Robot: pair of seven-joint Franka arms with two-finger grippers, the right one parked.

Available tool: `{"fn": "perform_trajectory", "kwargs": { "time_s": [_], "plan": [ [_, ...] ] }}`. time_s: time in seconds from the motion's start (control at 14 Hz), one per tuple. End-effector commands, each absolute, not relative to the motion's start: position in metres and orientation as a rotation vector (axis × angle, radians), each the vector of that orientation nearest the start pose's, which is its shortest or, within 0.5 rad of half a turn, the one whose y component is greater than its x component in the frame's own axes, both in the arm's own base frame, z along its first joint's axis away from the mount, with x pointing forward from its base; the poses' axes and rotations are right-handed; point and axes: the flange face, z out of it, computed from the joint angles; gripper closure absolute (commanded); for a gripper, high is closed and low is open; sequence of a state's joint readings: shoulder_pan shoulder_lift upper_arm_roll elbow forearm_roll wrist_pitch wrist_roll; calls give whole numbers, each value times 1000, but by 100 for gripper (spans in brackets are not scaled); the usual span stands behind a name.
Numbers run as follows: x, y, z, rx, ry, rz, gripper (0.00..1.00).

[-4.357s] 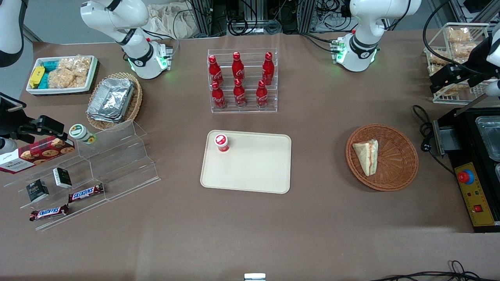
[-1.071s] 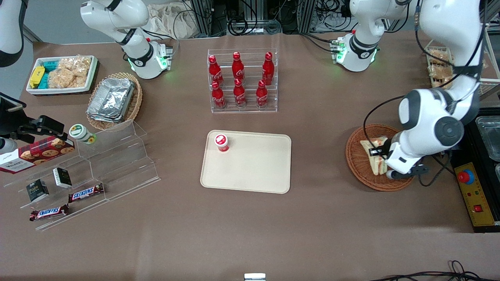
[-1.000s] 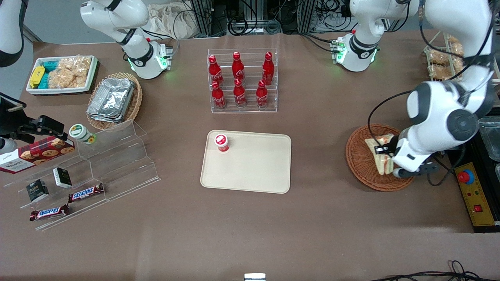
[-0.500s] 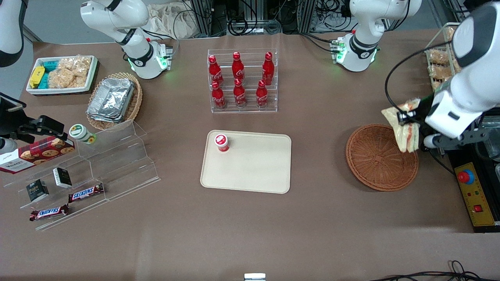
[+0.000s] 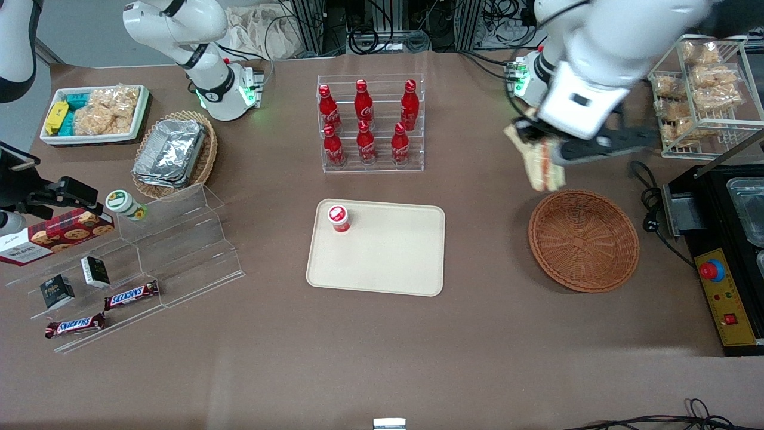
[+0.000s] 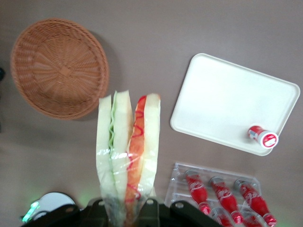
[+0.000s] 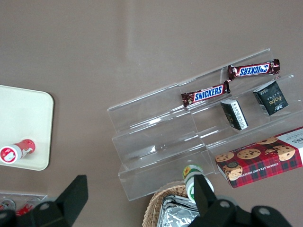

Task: Place sandwich from basket to tray
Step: 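Lift the sandwich out of the basket and carry it over the cream tray, then lower the sandwich onto the tray beside the bottle and open the gripper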

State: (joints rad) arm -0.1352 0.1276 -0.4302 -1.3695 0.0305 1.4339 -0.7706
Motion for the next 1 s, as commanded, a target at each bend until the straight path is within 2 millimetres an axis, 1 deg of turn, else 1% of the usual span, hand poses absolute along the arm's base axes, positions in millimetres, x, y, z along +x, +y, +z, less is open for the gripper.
{"fn": "perform_trajectory", "kwargs": {
  "time_s": [0.0,0.14,0.21,0.43,0.57,0.64,0.79,0.86,0.93],
  "plan": [
    [513,-348,593,-3108,-349,107,83],
    [530,-372,545,-3124,-348,148,82],
    [538,-380,526,-3141,-339,162,82],
    [568,-392,452,-3176,-342,235,82],
    [564,-427,391,-3147,-268,226,82],
    [571,-432,357,-3148,-299,226,82],
    [578,-436,308,-3145,-361,232,83],
    [577,-437,290,-3137,-363,264,83],
    [576,-437,276,-3128,-363,292,83]
  ]
}}
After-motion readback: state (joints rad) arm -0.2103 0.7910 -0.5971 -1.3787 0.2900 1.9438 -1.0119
